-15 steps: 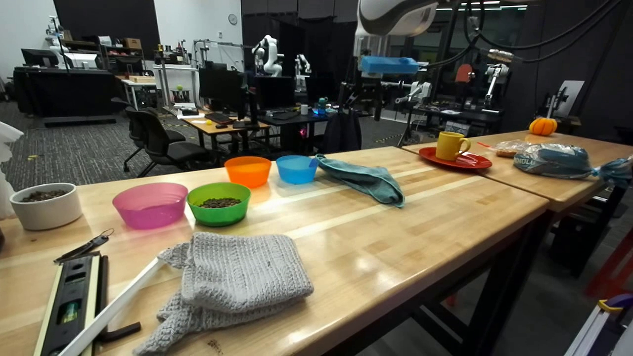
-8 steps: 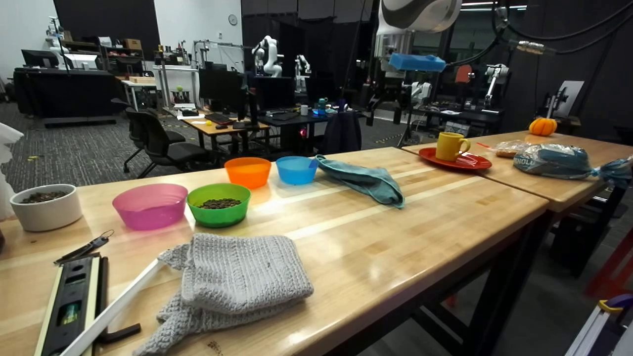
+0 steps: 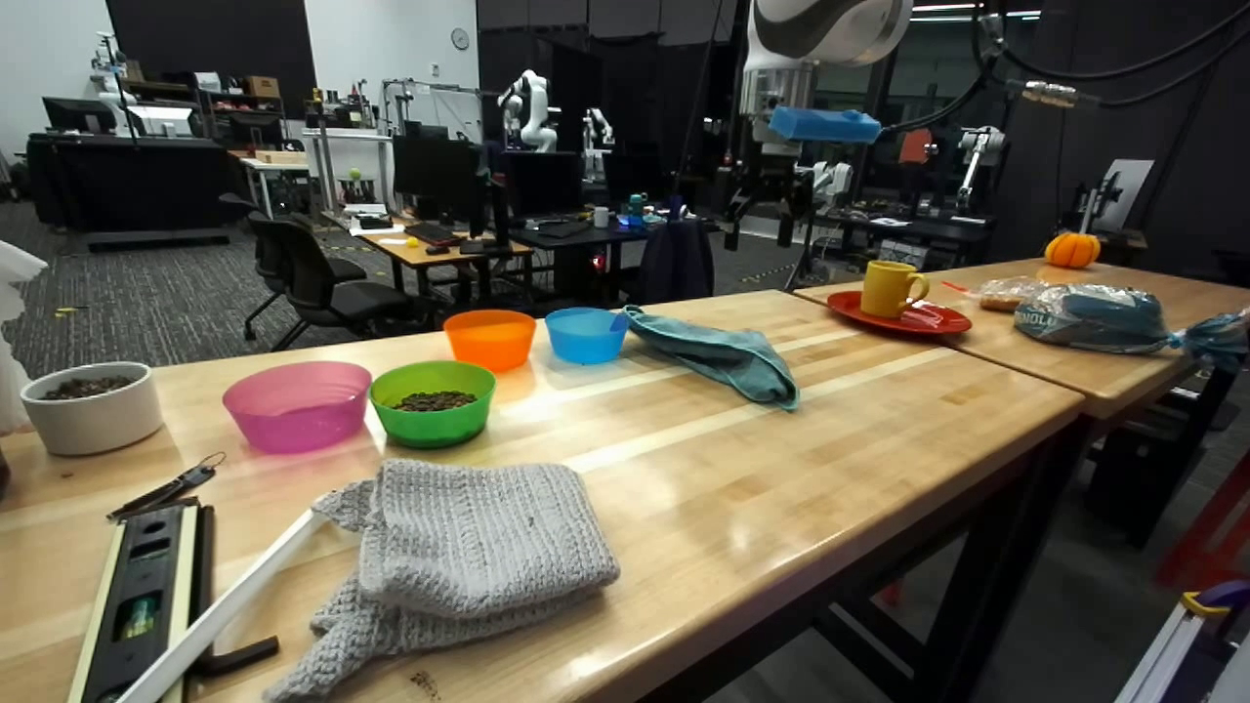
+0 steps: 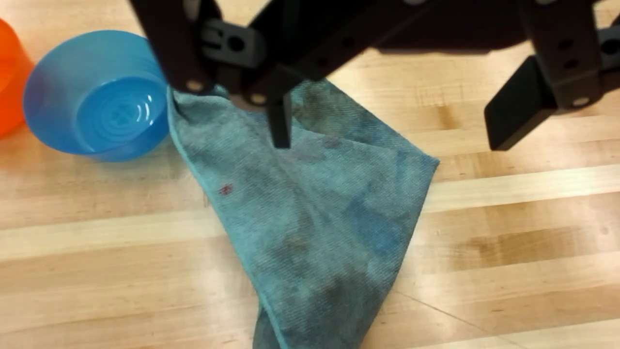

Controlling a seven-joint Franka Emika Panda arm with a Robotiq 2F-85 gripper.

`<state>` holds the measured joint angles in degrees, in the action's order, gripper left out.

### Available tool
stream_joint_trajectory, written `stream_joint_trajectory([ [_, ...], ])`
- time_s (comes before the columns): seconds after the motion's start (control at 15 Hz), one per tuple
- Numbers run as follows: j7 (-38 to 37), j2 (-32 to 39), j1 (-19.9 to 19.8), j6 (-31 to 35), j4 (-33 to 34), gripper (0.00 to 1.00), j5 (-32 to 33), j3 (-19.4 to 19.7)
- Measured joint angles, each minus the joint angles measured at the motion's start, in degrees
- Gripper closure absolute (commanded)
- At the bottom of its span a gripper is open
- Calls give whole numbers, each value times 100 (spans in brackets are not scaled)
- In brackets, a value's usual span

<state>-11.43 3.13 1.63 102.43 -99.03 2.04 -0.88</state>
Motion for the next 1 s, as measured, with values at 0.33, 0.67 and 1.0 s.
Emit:
stream_joint_trajectory([
  [0.33,2,0,0,0,0,0,0,0],
  [0.67,-2,20,0,13,-78,0,-37,0],
  [1.0,-16,-71,-5,47,-418,0,-339,13],
])
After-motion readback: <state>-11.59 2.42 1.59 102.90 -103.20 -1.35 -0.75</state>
